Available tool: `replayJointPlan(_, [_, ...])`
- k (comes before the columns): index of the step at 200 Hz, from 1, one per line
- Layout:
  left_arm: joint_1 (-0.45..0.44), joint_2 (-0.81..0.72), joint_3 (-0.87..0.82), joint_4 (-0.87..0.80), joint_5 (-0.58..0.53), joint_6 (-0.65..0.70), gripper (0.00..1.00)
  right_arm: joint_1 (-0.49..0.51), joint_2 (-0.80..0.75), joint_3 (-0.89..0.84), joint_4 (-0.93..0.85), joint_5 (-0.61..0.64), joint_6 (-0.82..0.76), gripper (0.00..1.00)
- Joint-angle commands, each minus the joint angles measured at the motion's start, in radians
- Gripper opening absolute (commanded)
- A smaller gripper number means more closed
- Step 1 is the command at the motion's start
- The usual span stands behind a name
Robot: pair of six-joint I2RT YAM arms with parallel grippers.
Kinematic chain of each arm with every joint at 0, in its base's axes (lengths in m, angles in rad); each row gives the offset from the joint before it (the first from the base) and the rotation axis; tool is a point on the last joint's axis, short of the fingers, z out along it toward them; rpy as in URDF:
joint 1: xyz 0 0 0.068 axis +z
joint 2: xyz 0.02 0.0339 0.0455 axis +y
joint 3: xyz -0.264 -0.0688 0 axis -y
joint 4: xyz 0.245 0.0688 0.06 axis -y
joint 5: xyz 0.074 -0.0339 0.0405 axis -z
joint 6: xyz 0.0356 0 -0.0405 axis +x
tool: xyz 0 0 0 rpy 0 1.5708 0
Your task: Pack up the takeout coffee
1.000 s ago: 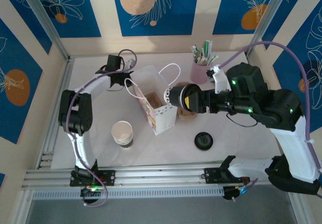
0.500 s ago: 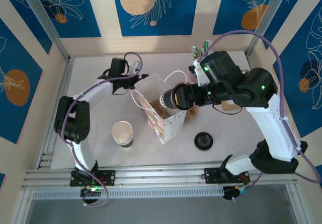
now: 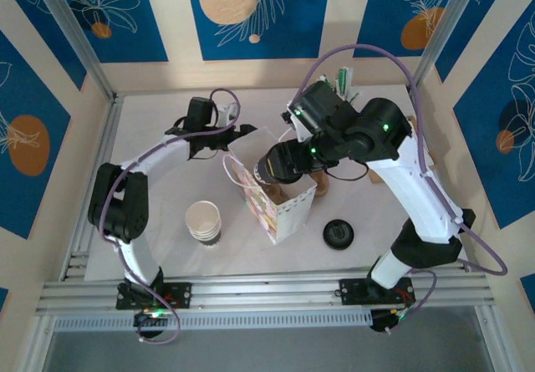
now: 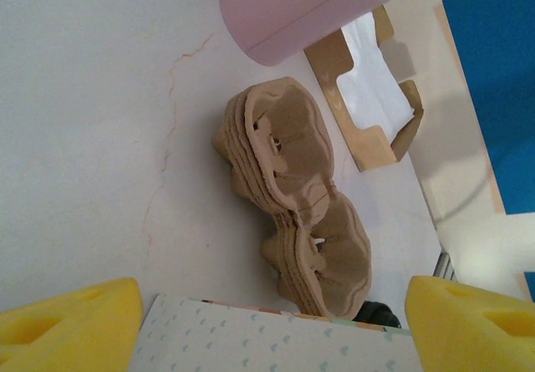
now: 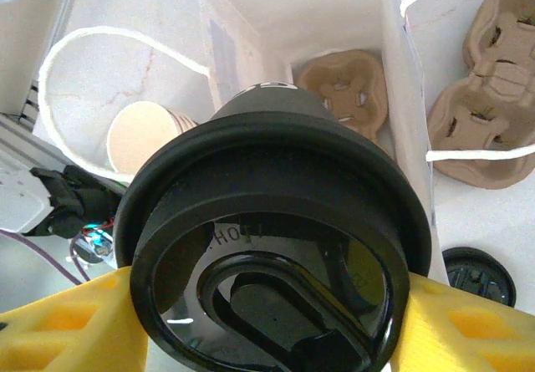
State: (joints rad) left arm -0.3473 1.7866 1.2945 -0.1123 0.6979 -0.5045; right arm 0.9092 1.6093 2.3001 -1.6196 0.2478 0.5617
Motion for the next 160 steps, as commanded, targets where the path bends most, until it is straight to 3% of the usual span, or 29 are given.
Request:
replayJointPlan(1, [0.04, -0.073, -0.014, -0.015, -0.032, -0.045, 0.83, 0.002, -0.002, -0.018, -0.155, 0.025, 0.004, 0.63])
replayJointPlan(51, [0.144, -0.206, -0.099, -0.045, -0.038, -0.065, 0.83, -0.009, 0.03, -0.063, -0.157, 0.025, -0.016, 0.63])
replayJointPlan(86, [0.145, -0.259, -0.116, -0.122, -0.041, -0.043, 0.83, -0.012, 0.052, -0.094, -0.157, 0.025, -0.022, 0.63])
replayJointPlan(160, [0.147, -0.45, -0.184, -0.344, -0.171, 0.016, 0.82, -0.008, 0.081, -0.162, -0.157, 0.025, -0.043, 0.63])
